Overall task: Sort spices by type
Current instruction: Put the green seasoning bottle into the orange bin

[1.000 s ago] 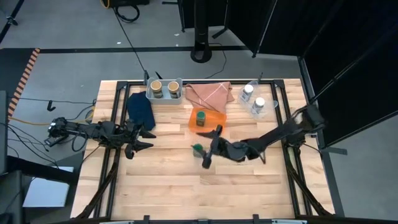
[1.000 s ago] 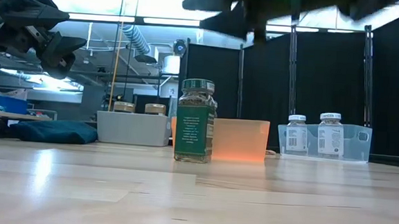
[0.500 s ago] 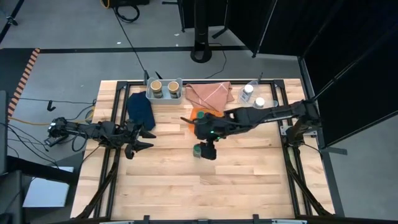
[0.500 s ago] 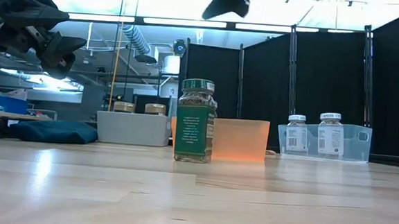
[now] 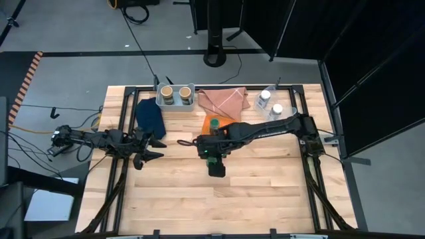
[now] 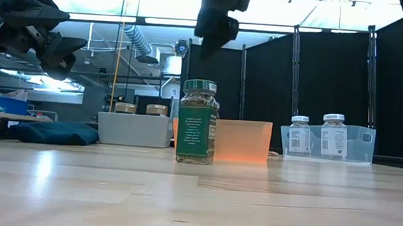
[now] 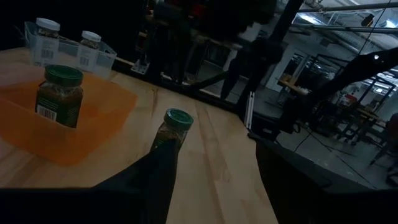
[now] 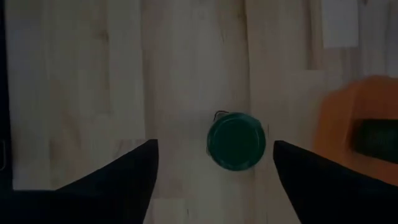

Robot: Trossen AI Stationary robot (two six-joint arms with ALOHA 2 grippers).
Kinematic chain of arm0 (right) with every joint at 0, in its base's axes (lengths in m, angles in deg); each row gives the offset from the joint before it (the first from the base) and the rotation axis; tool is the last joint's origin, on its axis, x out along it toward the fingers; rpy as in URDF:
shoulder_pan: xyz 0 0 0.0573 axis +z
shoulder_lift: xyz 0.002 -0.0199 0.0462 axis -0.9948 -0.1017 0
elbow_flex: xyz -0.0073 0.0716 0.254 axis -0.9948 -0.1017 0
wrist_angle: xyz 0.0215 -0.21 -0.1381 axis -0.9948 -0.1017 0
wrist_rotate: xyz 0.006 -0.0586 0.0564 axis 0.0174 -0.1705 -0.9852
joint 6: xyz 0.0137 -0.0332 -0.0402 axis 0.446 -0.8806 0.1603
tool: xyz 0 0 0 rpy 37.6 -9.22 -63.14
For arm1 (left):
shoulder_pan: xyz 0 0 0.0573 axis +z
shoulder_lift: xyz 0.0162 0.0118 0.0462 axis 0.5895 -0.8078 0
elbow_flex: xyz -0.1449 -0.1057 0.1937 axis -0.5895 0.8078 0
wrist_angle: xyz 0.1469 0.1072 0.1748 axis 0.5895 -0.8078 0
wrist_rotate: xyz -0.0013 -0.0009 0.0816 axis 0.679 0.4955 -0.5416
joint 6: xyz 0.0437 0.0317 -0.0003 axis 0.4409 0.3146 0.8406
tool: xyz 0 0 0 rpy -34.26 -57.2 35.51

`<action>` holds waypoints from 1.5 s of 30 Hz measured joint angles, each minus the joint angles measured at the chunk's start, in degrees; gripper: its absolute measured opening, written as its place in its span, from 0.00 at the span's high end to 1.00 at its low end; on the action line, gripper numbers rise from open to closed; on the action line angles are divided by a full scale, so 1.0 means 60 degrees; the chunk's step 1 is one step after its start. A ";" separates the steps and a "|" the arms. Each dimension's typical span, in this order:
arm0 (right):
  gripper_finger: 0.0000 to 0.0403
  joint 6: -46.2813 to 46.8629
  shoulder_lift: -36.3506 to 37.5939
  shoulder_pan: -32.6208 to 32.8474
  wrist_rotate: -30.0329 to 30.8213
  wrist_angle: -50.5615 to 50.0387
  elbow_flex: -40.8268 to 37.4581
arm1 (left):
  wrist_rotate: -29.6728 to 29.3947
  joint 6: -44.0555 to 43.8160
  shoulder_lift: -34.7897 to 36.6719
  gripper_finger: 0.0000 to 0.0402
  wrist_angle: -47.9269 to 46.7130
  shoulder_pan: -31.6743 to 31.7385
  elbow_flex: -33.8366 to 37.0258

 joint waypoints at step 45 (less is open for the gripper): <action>0.09 0.0662 -0.0985 -0.0253 0.0894 0.0389 -0.0381 | 0.0101 -0.0229 -0.0004 0.44 -0.0003 -0.0002 0.0000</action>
